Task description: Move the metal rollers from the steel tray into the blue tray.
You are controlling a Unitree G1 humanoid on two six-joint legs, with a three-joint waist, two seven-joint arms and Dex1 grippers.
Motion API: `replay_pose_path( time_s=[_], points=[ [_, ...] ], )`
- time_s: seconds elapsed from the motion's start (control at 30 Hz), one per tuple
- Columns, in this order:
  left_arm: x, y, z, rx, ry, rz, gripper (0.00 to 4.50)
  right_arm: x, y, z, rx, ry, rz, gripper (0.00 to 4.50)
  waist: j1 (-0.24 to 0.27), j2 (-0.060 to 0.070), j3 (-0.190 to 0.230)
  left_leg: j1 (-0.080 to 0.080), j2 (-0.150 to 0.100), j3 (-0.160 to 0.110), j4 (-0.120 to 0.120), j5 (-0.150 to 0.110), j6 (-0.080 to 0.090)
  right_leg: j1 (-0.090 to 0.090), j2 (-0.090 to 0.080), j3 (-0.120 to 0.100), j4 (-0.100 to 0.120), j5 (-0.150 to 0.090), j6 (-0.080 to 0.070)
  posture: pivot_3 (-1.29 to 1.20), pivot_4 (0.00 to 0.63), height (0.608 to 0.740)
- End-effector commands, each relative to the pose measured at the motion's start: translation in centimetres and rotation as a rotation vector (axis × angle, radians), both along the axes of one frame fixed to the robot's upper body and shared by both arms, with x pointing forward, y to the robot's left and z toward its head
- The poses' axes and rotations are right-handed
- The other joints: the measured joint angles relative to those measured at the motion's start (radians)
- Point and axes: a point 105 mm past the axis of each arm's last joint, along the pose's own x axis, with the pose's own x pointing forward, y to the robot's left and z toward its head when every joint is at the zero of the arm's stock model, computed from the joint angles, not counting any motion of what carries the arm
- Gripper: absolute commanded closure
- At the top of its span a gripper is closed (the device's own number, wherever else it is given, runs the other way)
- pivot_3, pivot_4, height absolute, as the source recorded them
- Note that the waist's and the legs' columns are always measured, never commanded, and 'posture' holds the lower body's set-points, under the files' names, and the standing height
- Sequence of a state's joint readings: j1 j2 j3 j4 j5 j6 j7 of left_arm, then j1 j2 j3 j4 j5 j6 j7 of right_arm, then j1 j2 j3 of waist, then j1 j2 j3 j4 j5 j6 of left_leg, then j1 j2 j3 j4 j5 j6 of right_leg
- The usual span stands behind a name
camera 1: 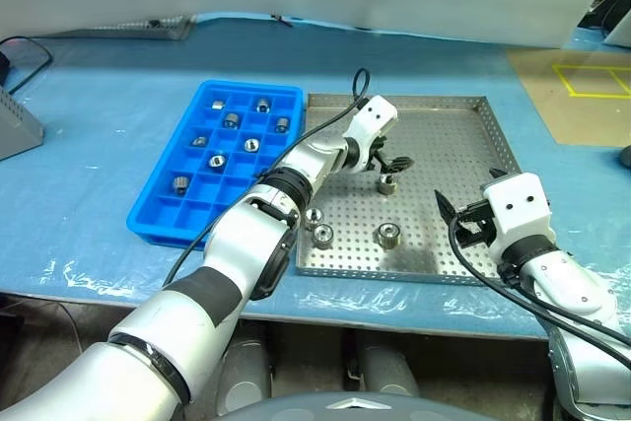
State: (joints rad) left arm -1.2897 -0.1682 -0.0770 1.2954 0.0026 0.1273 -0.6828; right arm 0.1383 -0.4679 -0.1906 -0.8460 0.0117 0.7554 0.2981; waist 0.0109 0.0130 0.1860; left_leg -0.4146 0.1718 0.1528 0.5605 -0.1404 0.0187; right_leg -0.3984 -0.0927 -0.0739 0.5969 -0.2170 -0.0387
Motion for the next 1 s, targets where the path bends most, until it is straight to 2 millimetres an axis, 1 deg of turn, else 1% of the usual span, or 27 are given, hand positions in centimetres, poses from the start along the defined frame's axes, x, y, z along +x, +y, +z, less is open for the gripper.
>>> replay_pose_path(
  time_s=[0.03,0.3,0.63,0.73,0.87,1.0],
  points=[
    [-2.4,-2.9,-0.9,-0.003,0.06,-0.095,0.19,-0.2,0.5,1.1,-0.016,-0.046,0.007,0.0,-0.002,0.0,0.0,0.0,0.0,0.0,0.0,0.0,0.001,0.0,0.0,0.0,-0.001,0.0,0.0,-0.43,0.15,0.74],
    [-3.3,-2.8,-3.2,0.065,0.104,-0.113,0.19,0.0,0.6,1.0,-0.021,-0.047,0.008,0.0,-0.006,0.001,0.0,-0.002,0.0,0.001,0.0,-0.002,0.004,0.002,0.0,0.0,-0.006,0.002,0.0,-0.42,0.15,0.74],
    [-5.1,-3.7,-4.9,0.088,0.141,-0.18,0.19,-0.1,0.8,0.7,-0.019,-0.044,0.0,0.0,-0.021,0.001,0.0,-0.001,0.0,0.001,0.0,-0.003,0.005,0.004,-0.001,0.0,-0.008,0.002,0.001,-0.45,0.15,0.74],
    [-5.3,-3.8,-5.4,0.106,0.134,-0.176,0.19,-0.3,0.8,0.6,-0.02,-0.041,-0.009,0.0,-0.023,0.001,0.0,0.001,0.0,0.001,0.0,-0.003,0.005,0.006,-0.001,0.0,-0.009,0.002,0.001,-0.46,0.15,0.74],
    [-5.2,-3.8,-5.6,0.111,0.124,-0.162,0.19,-0.6,0.8,0.4,-0.016,-0.04,-0.02,0.0,-0.025,0.001,0.0,0.003,0.0,0.001,0.0,-0.004,0.006,0.009,-0.001,0.0,-0.01,0.002,0.001,-0.47,0.15,0.74],
    [-5.0,-3.6,-5.9,0.117,0.123,-0.152,0.19,-1.0,1.3,0.1,0.011,-0.025,0.0,0.0,-0.028,0.001,0.0,0.004,0.0,0.002,0.0,-0.004,0.006,0.009,-0.001,0.0,-0.01,0.002,0.001,-0.48,0.15,0.74]
  ],
)
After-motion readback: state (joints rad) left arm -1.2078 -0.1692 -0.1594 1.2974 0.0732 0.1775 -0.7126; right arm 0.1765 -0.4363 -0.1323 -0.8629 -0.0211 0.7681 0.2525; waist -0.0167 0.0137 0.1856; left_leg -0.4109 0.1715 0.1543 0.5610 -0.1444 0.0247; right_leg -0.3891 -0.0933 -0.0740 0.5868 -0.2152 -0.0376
